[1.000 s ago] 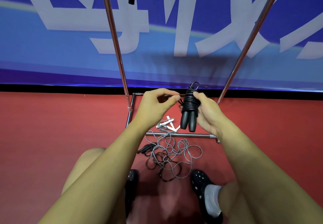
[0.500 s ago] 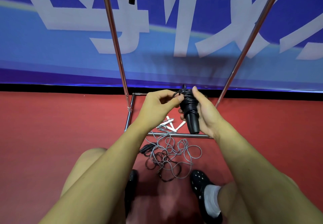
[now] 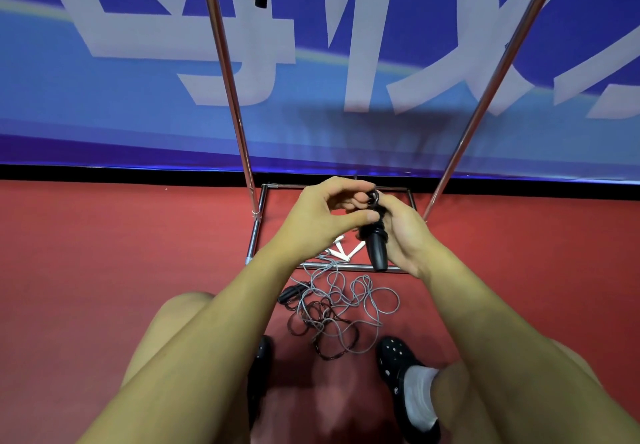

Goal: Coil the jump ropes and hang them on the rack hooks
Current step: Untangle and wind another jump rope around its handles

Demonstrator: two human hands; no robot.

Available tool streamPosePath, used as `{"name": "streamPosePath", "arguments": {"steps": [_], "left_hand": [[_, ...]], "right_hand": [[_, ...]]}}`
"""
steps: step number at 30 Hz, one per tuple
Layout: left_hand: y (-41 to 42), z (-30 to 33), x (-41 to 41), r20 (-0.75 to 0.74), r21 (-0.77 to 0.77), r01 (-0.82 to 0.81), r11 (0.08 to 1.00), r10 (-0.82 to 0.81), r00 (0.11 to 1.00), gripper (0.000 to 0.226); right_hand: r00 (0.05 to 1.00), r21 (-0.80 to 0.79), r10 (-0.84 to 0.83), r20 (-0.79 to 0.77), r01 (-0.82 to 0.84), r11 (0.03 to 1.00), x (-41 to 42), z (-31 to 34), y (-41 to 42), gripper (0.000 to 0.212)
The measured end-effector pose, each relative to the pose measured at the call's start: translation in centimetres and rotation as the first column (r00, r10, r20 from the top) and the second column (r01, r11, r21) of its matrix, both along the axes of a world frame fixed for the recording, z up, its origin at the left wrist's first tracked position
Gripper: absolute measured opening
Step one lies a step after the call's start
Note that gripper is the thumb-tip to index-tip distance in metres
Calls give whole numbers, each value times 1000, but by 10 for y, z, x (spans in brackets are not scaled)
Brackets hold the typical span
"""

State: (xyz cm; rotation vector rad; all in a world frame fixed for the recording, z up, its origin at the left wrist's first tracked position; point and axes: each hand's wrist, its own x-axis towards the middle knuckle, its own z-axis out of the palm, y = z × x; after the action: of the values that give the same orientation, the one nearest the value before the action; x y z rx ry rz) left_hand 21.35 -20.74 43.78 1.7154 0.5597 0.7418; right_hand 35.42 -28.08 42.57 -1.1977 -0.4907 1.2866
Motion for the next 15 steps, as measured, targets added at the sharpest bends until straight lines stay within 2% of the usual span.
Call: {"name": "streamPosePath", "arguments": {"steps": [3, 6, 10, 15], "left_hand": [[3, -2, 1, -13, 104, -91, 990, 93, 996, 41], [5, -1, -1, -15, 149, -114, 982, 118, 993, 38], [3, 1, 1, 7, 48, -131, 990, 131, 991, 31], [6, 3, 3, 83, -126, -300, 946, 311, 947, 28]], "right_hand": [[1000, 26, 8, 7, -8, 1000, -1, 1, 2, 36], [1000, 27, -9, 2, 9, 1000, -1, 0, 3, 33], [1000, 24, -1, -2, 1, 1000, -1, -2, 4, 35], [999, 79, -40, 28, 38, 996, 2, -1, 5, 32]]}}
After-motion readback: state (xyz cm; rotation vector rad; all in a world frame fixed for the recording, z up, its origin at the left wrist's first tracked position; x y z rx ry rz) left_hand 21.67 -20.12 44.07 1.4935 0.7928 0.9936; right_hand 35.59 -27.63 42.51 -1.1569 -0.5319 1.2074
